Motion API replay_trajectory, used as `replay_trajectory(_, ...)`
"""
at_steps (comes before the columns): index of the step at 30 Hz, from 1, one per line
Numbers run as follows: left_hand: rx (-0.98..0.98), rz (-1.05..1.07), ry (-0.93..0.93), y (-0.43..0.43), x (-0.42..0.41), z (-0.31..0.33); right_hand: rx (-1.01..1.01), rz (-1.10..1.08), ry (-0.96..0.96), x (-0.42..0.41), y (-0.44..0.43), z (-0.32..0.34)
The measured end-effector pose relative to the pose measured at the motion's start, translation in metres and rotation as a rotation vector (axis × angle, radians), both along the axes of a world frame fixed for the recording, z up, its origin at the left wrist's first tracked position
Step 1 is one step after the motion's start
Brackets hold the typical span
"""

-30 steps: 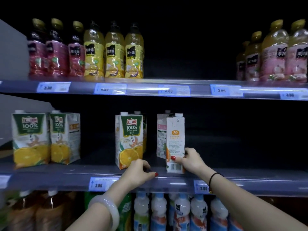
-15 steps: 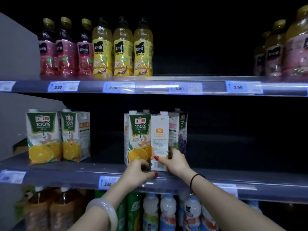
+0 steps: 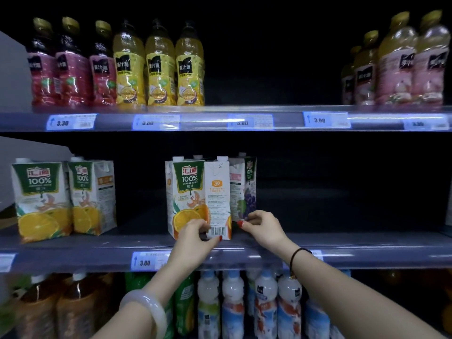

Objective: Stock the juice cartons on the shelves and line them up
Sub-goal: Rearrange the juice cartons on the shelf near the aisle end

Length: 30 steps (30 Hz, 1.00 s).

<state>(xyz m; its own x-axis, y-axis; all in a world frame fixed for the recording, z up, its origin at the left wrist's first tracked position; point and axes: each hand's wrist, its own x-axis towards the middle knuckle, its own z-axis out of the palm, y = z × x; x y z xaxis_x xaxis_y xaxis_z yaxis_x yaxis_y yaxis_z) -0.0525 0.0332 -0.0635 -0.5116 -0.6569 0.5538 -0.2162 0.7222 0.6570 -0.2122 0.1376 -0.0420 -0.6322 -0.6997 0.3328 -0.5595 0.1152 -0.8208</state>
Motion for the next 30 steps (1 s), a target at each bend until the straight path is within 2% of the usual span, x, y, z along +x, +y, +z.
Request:
replay_trajectory(8, -0.067, -0.027, 0.12, 0.031, -0.036, 0.016, -0.01, -0.037, -0.015, -0.035, 0.029, 0.005)
replay_trajectory(14, -0.015, -0.017, 0.073, 0.046, -0.079, 0.011, 0.012, -0.013, -0.02, -0.076, 0.034, 0.009)
replay_trajectory(18, -0.005, 0.068, 0.07, 0.048, -0.101, 0.007, 0.042, 0.064, -0.04, -0.108, 0.027, 0.007)
replay_trajectory(23, -0.023, 0.162, -0.034, 0.052, -0.112, 0.0, 0.068, 0.157, -0.086, -0.141, 0.002, 0.003)
replay_trajectory(27, -0.131, 0.319, -0.18, 0.06, -0.112, -0.013, 0.089, 0.25, -0.06, -0.151, -0.025, 0.002)
replay_trajectory(30, -0.212, 0.343, -0.146, 0.068, -0.108, -0.021, 0.089, 0.31, -0.024, -0.152, -0.04, 0.002)
